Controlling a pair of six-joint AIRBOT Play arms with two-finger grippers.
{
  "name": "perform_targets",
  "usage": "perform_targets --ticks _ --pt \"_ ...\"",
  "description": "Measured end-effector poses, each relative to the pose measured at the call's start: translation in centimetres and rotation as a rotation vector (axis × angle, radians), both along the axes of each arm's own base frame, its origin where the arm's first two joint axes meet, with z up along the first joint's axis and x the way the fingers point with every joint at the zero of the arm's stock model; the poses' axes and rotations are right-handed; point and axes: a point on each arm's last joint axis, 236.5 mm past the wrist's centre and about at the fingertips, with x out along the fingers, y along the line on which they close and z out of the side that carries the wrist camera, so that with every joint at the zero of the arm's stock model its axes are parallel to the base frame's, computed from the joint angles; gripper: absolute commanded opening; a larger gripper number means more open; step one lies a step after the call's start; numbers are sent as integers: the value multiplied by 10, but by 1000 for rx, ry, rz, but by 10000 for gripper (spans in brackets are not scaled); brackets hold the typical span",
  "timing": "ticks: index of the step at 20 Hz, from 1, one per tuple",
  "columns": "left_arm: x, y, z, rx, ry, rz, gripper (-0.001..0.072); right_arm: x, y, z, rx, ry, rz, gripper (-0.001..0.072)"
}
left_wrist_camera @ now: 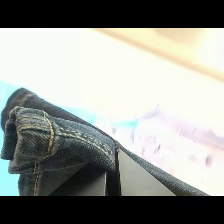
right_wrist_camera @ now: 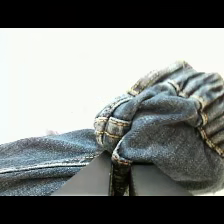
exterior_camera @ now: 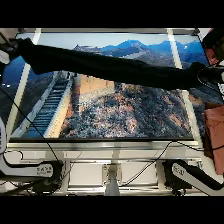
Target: Fold the clothes and pants, and hang the long-sleeved shirts on hangers.
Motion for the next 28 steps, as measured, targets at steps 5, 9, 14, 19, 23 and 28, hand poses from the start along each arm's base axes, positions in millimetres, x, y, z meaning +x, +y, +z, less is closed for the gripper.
perform_targets --ticks 5,9,14,19,23,28 --pt "-43 0 78 135 -87 4 27 -20 2 51 -36 -114 -3 36" --pt "-60 5 93 188 -82 17 25 -6 5 60 -42 -175 6 36" --pt "-62 20 16 123 120 38 24 30 15 14 -31 -116 55 36" --pt "-103 35 -95 143 409 65 23 23 22 -65 -58 90 126 36" --pt "-190 43 -186 93 641 131 25 -42 30 -136 -49 336 166 36" --pt "-289 39 -260 19 894 186 27 -124 40 -179 -15 592 194 37"
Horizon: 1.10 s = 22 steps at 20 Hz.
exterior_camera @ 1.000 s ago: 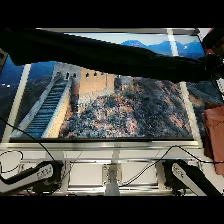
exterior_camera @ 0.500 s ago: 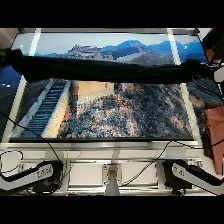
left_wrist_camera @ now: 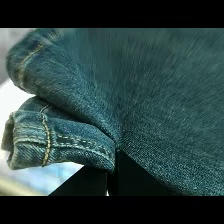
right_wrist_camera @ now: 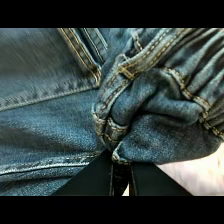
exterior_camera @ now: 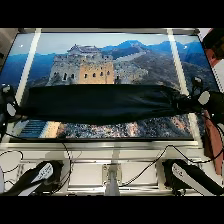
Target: Fold the clothes and pants, and hang the long-sleeved shirts on hangers.
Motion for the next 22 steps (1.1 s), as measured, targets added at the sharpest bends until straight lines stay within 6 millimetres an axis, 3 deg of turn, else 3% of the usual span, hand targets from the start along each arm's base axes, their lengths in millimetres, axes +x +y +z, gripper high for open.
perform_targets --ticks 2,3,4,5,6,10,14,16,18,22 --pt "-21 -4 -14 -23 61 19 45 -20 4 -7 13 71 0 52" --pt "-27 -6 -18 -29 81 23 213 -27 5 -9 18 98 1 199" --pt "-33 -6 -20 -33 98 27 564 -31 5 -10 19 114 1 457" --pt "-37 -7 -23 -37 110 32 696 -36 6 -11 21 133 2 630" --pt "-40 -8 -24 -43 121 36 707 -40 7 -12 24 147 3 669" --pt "-55 -11 -26 -58 180 49 697 -48 9 -13 32 179 3 668" --pt "-55 -2 -10 -42 159 100 696 -47 9 -6 35 179 3 666" --pt "-51 11 4 -31 107 160 685 -39 9 3 36 154 2 666" --pt "-53 29 16 -25 52 254 604 -30 9 14 38 122 2 665" --pt "-77 63 24 -104 -36 506 599 -11 9 36 39 53 2 665"
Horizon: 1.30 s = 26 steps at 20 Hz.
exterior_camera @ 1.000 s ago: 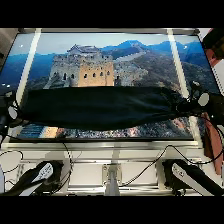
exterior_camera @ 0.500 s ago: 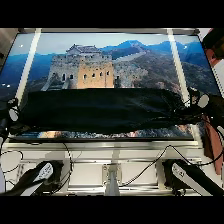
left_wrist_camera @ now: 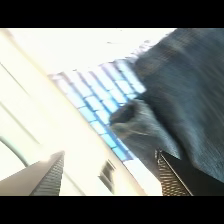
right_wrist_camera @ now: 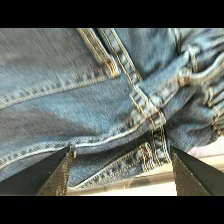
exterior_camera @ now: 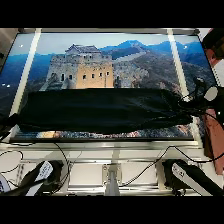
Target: Fold the clothes and pants, and hang the long-sleeved shirts on hangers.
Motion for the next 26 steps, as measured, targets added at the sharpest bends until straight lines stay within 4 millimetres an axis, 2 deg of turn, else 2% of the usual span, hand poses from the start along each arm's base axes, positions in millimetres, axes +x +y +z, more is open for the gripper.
perform_targets --ticks 2,4,7,11,17,22,23,25,26 --pt "-3 2 -1 -95 -84 85 606 5 0 7 0 -21 0 665" --pt "5 -7 -3 -213 -175 130 716 10 -1 11 -2 -38 -1 665" --pt "20 -18 -7 -345 -266 160 716 16 -1 14 -5 -65 -2 665" --pt "39 -31 -20 -438 -292 149 716 22 0 17 4 -89 -4 664" --pt "70 -39 -52 -446 -281 107 716 24 2 17 11 -99 -5 664" --pt "77 -46 -78 -458 -230 82 696 24 2 18 12 -101 -6 664" --pt "78 -46 -81 -460 -227 84 634 24 2 18 13 -101 -6 664" --pt "79 -44 -89 -453 -218 88 292 24 3 18 14 -102 -7 664" --pt "79 -42 -93 -445 -213 89 197 24 3 18 14 -101 -7 664"
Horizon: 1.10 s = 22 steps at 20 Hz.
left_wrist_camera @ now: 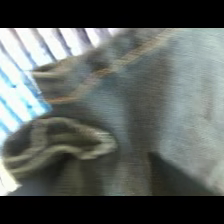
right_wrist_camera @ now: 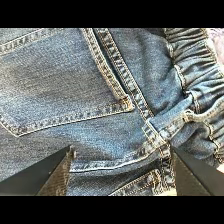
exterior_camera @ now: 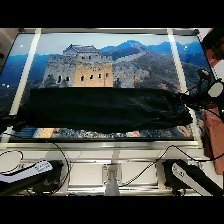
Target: Fold the clothes and pants, and hang the long-sleeved shirts on hangers.
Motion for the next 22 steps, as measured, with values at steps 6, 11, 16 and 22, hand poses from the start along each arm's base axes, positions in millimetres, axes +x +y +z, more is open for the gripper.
perform_targets --ticks 6,11,16,22 --pt "5 8 -4 25 -9 11 29 0 1 0 3 -1 0 642" --pt "54 30 67 160 -250 -38 28 2 5 1 24 -7 -2 443" --pt "106 20 212 257 -694 -66 28 15 21 18 90 -69 17 295" --pt "104 -7 311 381 -951 -158 28 69 89 74 323 -344 77 37"
